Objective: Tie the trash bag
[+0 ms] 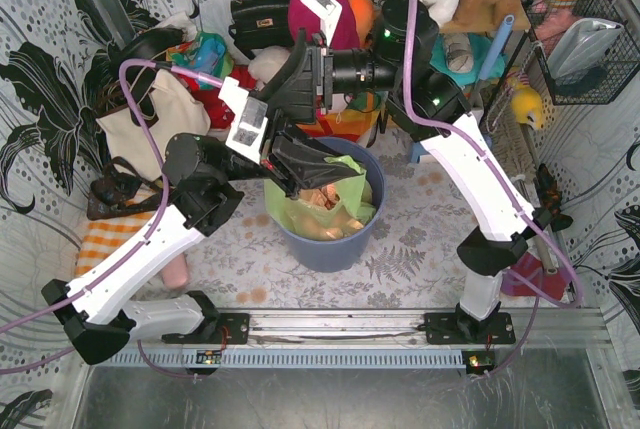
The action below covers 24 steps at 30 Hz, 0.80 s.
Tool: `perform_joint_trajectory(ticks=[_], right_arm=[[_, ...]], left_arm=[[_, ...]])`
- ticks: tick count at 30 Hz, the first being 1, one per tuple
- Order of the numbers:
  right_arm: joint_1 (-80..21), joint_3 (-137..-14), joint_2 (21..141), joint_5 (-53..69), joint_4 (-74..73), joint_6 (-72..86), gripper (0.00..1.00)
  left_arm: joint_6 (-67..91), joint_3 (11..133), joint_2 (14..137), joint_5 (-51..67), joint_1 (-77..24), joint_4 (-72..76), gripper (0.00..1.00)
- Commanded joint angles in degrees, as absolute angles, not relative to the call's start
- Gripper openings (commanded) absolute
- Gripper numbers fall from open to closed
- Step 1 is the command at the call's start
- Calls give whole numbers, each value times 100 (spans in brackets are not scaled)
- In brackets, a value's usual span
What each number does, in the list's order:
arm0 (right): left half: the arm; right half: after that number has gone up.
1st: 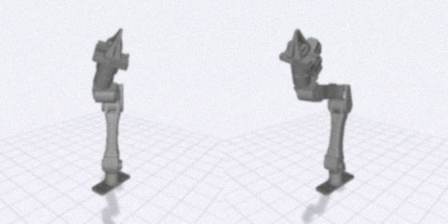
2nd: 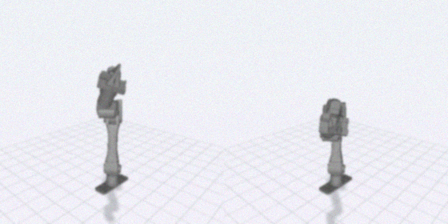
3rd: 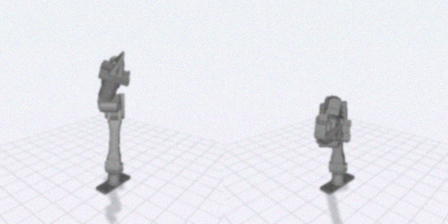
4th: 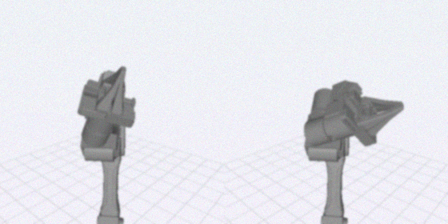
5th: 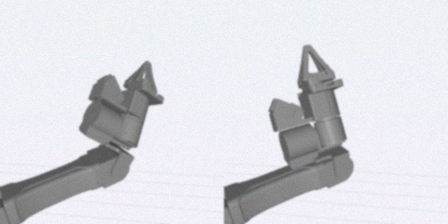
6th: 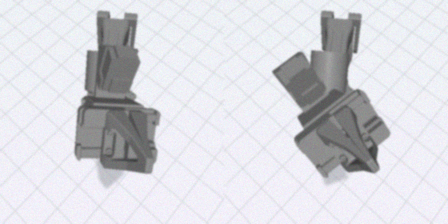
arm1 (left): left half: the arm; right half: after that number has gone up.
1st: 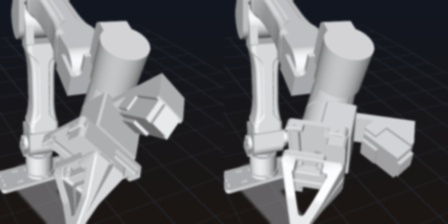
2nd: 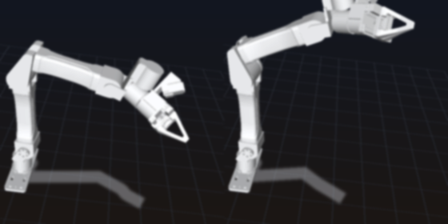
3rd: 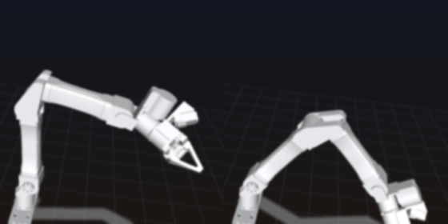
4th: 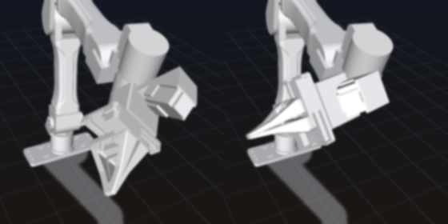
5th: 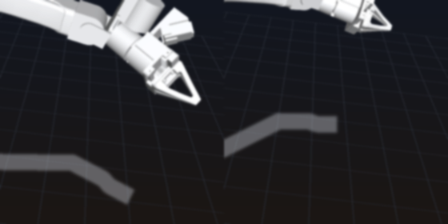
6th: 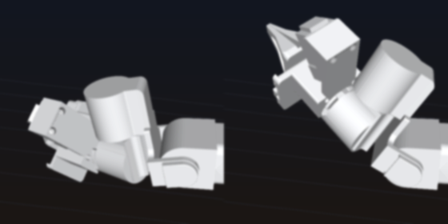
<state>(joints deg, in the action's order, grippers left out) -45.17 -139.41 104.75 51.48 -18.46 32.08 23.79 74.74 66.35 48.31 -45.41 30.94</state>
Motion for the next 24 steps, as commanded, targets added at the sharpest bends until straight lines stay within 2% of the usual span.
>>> perform_joint_trajectory(ticks=[1, 3, 6, 7, 9, 11, 24], right_arm=[[-4562, -14124, 10560, 5283, -1784, 3162, 63], [-4570, -14141, 10577, 5282, -1787, 3127, 59], [-4570, -14253, 10665, 5377, -1767, 3202, 41], [-4582, -14275, 10677, 5401, -1758, 3226, 34], [-4616, -14267, 10674, 5387, -1745, 3239, 12], [-4644, -14244, 10645, 5314, -1671, 3258, 0], [-4693, -14275, 10472, 4342, -935, 4166, 0]], left_arm=[[2647, 7274, 6423, 5062, -4588, 3649, 0], [2639, 7121, 6304, 4992, -4595, 3668, 0], [2542, 7068, 6230, 4931, -4597, 3527, 0], [2514, 7097, 6231, 4931, -4597, 3465, 0], [2495, 7154, 6268, 4943, -4597, 3394, 0], [2510, 7194, 6320, 4972, -4596, 3396, 0], [2472, 7342, 6405, 4928, -4597, 3338, 0]])
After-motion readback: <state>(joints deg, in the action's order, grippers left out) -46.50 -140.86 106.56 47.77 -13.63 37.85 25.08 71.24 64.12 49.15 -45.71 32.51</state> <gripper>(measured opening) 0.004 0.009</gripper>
